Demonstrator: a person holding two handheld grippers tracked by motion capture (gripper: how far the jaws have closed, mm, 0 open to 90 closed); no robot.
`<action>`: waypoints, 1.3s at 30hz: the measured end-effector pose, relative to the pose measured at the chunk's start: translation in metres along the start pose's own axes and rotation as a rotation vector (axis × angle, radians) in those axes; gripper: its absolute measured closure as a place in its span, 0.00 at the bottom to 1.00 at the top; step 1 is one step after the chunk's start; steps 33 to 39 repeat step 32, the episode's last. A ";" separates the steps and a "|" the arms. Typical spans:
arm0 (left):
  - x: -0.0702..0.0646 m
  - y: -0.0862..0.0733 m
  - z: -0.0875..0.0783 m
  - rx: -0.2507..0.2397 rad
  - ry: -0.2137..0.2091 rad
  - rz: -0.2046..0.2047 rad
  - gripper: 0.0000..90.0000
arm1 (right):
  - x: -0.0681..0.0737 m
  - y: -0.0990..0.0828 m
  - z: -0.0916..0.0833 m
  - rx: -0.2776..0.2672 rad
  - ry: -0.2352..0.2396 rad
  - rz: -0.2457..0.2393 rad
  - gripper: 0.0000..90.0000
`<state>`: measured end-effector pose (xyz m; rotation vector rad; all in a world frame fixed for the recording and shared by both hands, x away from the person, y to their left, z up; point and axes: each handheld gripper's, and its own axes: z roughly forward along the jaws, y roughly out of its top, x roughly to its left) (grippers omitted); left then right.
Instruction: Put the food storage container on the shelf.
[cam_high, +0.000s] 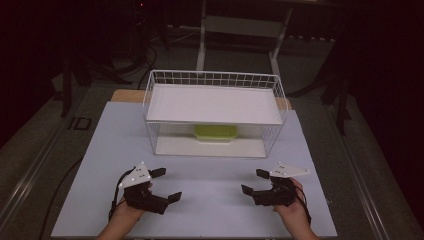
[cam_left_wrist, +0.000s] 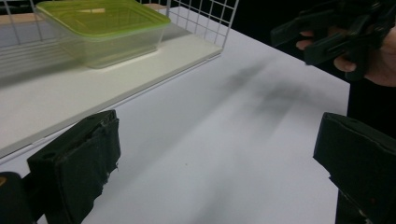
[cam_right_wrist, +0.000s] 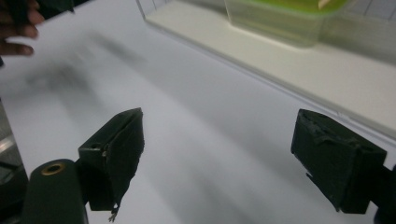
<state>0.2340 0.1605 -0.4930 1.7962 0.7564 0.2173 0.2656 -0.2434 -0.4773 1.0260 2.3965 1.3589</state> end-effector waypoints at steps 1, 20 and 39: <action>0.000 -0.001 0.000 -0.003 -0.003 -0.002 0.01 | -0.001 -0.002 0.000 0.003 -0.001 -0.005 0.19; 0.003 -0.011 0.002 0.014 0.004 0.007 0.01 | -0.021 -0.018 0.006 0.027 -0.016 -0.023 0.19; 0.002 -0.016 0.010 0.044 -0.014 0.016 0.01 | -0.020 -0.020 0.007 0.021 -0.004 -0.017 0.18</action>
